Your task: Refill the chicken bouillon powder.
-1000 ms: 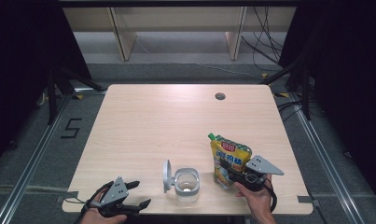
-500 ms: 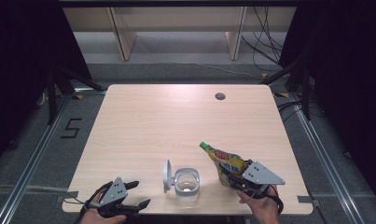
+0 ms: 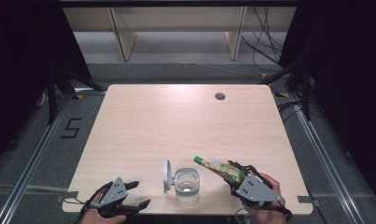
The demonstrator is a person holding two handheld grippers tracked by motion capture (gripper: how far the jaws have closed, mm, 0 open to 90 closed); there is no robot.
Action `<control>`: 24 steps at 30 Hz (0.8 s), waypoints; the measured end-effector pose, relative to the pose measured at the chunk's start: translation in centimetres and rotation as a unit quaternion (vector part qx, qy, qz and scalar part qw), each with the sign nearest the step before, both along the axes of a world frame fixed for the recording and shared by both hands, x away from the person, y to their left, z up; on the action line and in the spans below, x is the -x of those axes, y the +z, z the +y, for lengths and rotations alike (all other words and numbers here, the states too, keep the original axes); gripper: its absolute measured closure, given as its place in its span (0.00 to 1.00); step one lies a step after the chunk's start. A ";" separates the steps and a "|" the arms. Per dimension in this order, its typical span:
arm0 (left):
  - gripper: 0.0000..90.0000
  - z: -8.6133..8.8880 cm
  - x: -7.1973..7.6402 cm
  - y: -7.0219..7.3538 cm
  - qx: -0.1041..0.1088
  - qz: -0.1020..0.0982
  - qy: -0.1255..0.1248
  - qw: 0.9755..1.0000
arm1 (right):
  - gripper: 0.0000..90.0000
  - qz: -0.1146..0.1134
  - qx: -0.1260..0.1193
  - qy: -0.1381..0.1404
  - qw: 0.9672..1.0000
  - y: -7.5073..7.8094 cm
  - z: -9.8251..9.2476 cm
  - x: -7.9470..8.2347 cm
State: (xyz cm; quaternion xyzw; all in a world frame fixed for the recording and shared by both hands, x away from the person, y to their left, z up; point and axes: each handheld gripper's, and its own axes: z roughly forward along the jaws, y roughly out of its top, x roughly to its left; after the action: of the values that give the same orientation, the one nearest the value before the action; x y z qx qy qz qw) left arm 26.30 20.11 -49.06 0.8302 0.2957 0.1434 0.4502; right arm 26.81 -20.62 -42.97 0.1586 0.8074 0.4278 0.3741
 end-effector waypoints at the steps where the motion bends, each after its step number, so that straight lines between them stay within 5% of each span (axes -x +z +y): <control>1: 0.29 0.0 0.0 0.0 -0.001 0.000 0.000 1.000 | 0.64 -0.004 0.011 0.001 1.000 0.0 0.1 0.1; 3: 0.29 0.0 0.0 0.0 -0.002 0.000 0.000 1.000 | 0.64 -0.020 0.061 0.005 0.998 0.0 0.8 0.5; 7: 0.29 0.0 0.0 0.0 -0.002 -0.002 0.002 1.000 | 0.64 -0.035 0.107 0.005 0.994 0.0 1.4 0.9; 10: 0.29 -0.1 0.0 -0.1 -0.001 -0.003 0.001 1.000 | 0.64 -0.062 0.151 0.010 0.986 0.2 2.0 1.3; 12: 0.29 -0.1 0.0 -0.1 -0.003 -0.003 0.002 1.000 | 0.64 -0.062 0.157 0.006 0.986 0.0 2.3 1.5; 13: 0.29 0.0 0.0 0.0 -0.002 -0.001 0.001 1.000 | 0.64 -0.073 0.169 0.014 0.983 0.1 2.4 1.4; 17: 0.29 0.0 0.1 0.1 0.010 -0.001 0.002 1.000 | 0.64 -0.067 0.169 0.007 0.983 -0.3 2.7 1.7; 18: 0.29 0.0 0.1 0.1 0.010 -0.001 0.003 1.000 | 0.64 -0.078 0.189 0.014 0.979 -0.2 2.8 1.6; 19: 0.29 -0.1 0.0 0.0 0.012 -0.001 0.004 1.000 | 0.64 -0.105 0.215 0.022 0.971 -0.1 2.9 1.4; 20: 0.29 -0.1 0.0 0.0 0.012 -0.001 0.004 1.000 | 0.64 -0.105 0.215 0.022 0.971 -0.1 2.9 1.4; 21: 0.29 0.0 0.0 0.0 0.004 0.000 0.001 1.000 | 0.64 -0.117 0.232 0.021 0.965 -0.2 3.1 1.5; 24: 0.29 0.1 0.0 0.0 -0.007 -0.004 -0.001 1.000 | 0.64 -0.116 0.233 0.013 0.965 -0.3 3.2 1.7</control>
State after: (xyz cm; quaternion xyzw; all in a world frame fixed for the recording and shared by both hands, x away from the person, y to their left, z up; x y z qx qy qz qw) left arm 26.34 20.18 -49.02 0.8334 0.2919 0.1480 0.4454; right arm 25.14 -17.39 -43.32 0.0054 0.8375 0.2488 0.4864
